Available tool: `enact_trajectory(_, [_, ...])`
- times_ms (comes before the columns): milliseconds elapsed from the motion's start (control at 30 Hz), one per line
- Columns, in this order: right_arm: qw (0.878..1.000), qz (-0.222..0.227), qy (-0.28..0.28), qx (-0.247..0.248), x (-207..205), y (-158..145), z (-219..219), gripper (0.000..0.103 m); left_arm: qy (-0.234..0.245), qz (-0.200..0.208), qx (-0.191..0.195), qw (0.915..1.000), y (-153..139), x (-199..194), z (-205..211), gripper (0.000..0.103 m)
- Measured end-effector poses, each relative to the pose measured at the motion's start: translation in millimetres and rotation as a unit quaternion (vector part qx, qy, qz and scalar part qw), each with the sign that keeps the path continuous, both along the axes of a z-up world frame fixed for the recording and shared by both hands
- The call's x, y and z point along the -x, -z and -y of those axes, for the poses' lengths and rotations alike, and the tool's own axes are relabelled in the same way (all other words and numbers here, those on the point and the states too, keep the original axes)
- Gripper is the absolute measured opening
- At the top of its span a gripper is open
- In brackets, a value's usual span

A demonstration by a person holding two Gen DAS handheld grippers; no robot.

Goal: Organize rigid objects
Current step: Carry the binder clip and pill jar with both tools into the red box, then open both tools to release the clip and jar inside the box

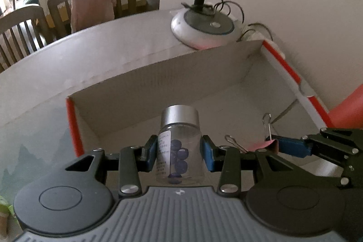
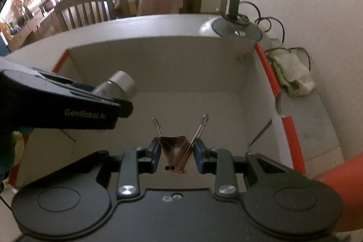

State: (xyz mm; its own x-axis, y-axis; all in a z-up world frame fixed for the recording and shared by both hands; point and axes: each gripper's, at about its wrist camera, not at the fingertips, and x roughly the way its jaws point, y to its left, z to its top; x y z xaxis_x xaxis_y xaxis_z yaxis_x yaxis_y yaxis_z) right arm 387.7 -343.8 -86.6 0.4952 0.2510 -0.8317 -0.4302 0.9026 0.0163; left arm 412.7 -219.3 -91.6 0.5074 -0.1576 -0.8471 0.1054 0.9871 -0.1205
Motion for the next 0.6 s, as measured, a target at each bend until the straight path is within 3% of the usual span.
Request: enact_trajectory(600, [0.998,-0.050,0.009,0.043,-24,24,3,0.029,0.034,-0.073,-0.017,0.9966,42,-37,29,0.040])
